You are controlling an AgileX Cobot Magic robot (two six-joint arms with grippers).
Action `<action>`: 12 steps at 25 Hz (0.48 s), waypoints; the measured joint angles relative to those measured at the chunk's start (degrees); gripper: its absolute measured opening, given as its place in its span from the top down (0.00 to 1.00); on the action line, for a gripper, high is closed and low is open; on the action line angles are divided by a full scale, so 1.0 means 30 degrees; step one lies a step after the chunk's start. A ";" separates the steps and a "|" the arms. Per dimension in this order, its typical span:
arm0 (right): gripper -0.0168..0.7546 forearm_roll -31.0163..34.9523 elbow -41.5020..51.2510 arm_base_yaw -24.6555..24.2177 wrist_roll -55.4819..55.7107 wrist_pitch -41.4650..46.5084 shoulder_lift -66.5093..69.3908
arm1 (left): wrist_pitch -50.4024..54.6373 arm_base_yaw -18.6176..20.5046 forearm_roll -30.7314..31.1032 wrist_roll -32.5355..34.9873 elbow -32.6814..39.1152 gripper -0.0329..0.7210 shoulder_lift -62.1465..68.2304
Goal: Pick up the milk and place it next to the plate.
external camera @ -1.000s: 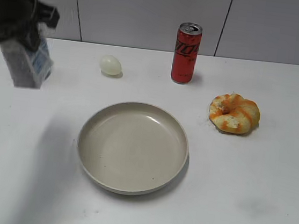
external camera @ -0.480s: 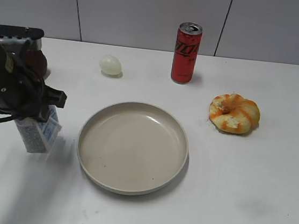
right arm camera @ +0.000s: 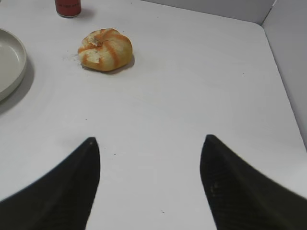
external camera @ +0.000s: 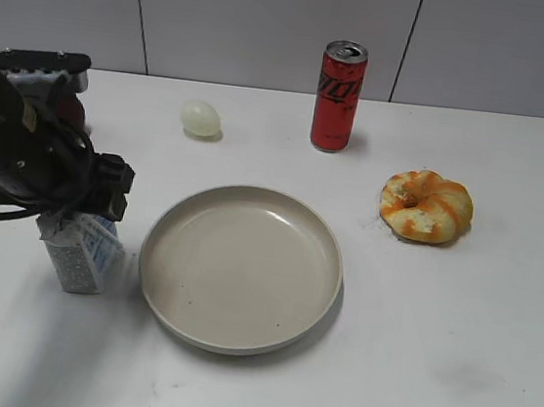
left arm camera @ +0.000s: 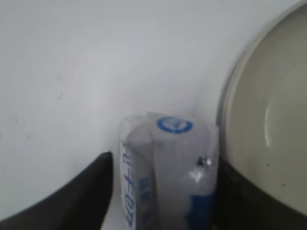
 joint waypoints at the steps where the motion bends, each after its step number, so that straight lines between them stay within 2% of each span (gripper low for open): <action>1: 0.33 0.0000 0.0000 0.0000 0.0000 0.0000 0.0000 | 0.0342 0.0056 -0.0028 0.0093 -0.0154 0.12 -0.0342; 5: 0.33 0.0000 0.0000 0.0000 0.0000 0.0000 0.0000 | 0.3112 0.1179 -0.0114 0.2514 -0.1791 0.11 -0.1551; 10: 0.33 0.0000 0.0000 0.0000 0.0000 0.0000 0.0000 | 0.8343 0.4442 -0.1862 0.8354 -0.4796 0.14 -0.2102; 12: 0.33 0.0000 0.0000 0.0000 0.0000 0.0000 0.0000 | 1.0303 0.5709 -0.2224 0.9636 -0.5346 0.17 -0.2194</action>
